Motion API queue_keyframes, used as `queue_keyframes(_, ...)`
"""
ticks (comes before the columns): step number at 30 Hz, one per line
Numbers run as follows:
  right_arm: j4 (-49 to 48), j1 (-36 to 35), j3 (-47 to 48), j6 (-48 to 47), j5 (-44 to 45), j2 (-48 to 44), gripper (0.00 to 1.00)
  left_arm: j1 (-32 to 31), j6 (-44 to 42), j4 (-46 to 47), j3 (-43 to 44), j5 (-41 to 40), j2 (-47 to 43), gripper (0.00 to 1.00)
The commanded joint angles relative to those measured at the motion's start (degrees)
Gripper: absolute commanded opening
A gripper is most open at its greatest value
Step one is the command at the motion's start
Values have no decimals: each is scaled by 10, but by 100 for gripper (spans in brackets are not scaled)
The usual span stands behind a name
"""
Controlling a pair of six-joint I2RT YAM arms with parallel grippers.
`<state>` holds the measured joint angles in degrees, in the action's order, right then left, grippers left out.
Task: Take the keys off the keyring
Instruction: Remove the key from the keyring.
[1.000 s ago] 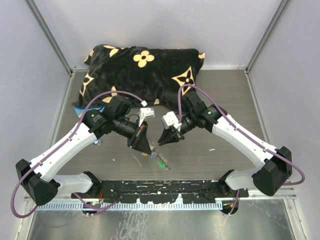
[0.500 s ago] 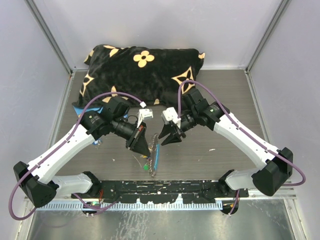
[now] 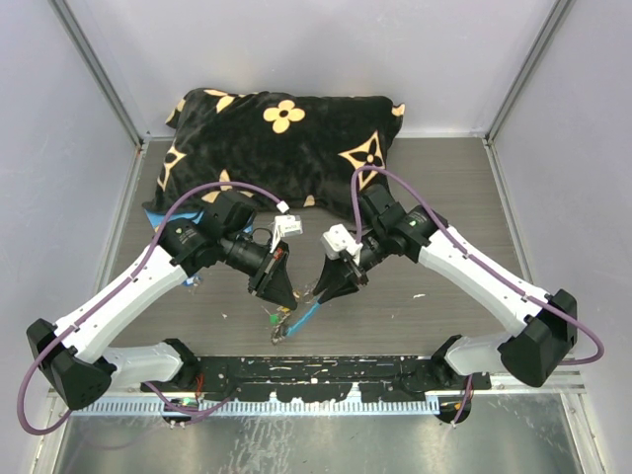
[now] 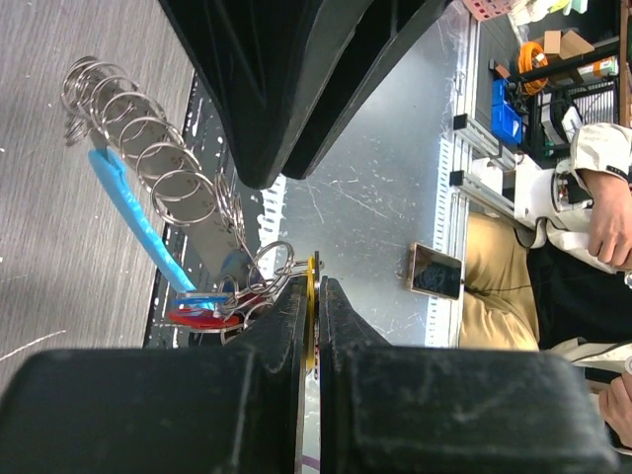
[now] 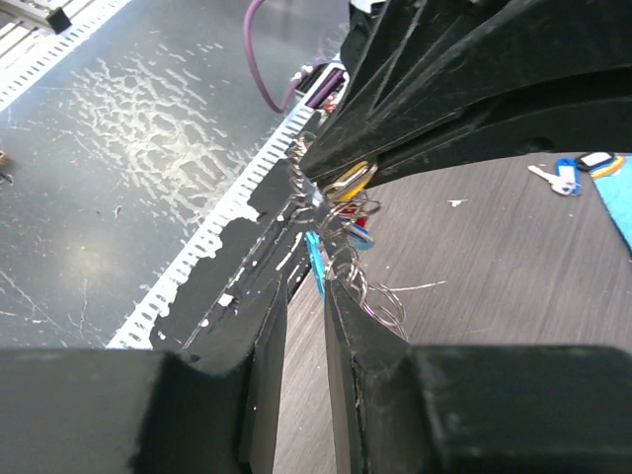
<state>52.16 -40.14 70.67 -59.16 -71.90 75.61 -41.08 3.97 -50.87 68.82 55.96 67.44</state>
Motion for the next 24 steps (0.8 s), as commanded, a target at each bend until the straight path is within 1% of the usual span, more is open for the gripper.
queue_keyframes(1,-50,-19,-23,28,-10,-17,27,1,-18,20,12,44,-6,0)
queue_keyframes(7,-120,-37,-39,96,36,-25,27,1,-33,14,15,48,3,0)
queue_keyframes(14,-146,-38,-44,132,54,-39,35,1,-23,28,17,55,14,0)
queue_keyframes(19,-168,-43,-49,156,64,-41,38,1,-12,34,19,56,18,0)
queue_keyframes(24,-185,-49,-52,177,76,-41,40,1,2,54,16,54,17,0)
